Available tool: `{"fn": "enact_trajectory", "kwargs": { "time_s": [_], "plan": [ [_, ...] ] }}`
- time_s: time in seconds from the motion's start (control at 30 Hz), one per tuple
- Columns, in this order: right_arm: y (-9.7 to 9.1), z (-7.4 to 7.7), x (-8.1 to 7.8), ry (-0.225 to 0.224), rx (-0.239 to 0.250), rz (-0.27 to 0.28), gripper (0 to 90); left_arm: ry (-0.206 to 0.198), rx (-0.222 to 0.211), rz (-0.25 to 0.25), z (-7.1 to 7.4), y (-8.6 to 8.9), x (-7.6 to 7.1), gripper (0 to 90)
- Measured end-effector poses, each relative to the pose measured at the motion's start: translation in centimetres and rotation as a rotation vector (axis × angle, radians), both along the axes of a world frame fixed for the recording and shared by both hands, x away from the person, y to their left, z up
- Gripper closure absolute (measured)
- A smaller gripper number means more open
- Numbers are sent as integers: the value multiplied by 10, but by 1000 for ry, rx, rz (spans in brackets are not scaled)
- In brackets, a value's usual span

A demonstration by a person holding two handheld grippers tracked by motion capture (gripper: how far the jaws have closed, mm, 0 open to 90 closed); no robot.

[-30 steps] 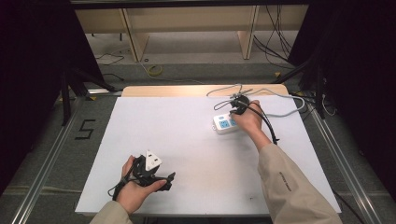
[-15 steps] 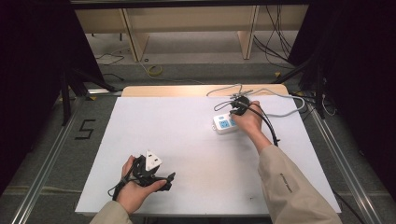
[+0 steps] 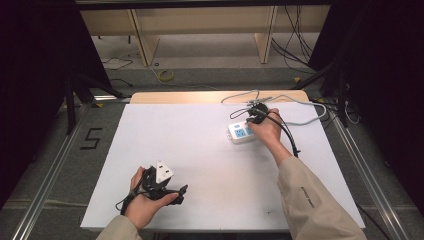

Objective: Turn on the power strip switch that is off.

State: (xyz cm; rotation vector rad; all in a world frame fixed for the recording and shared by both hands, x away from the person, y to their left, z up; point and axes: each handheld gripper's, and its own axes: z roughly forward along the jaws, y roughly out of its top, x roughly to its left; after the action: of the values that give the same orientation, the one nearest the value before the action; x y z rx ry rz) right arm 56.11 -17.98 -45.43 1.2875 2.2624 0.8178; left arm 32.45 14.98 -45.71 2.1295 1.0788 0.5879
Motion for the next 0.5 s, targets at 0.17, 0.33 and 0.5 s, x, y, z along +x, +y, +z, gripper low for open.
{"fn": "enact_trajectory", "kwargs": {
  "time_s": [0.17, 0.33, 0.5],
  "plan": [
    [-3, 2, -1, -11, 4, 0, 890, -1, 1, 1, 0, 0, 0, 91],
    [-6, 3, -3, -6, 12, -4, 878, -1, 4, -2, 0, -1, 0, 91],
    [-9, 3, -5, -5, 25, -7, 846, -1, 5, -1, 0, -1, 0, 91]
  ]
}}
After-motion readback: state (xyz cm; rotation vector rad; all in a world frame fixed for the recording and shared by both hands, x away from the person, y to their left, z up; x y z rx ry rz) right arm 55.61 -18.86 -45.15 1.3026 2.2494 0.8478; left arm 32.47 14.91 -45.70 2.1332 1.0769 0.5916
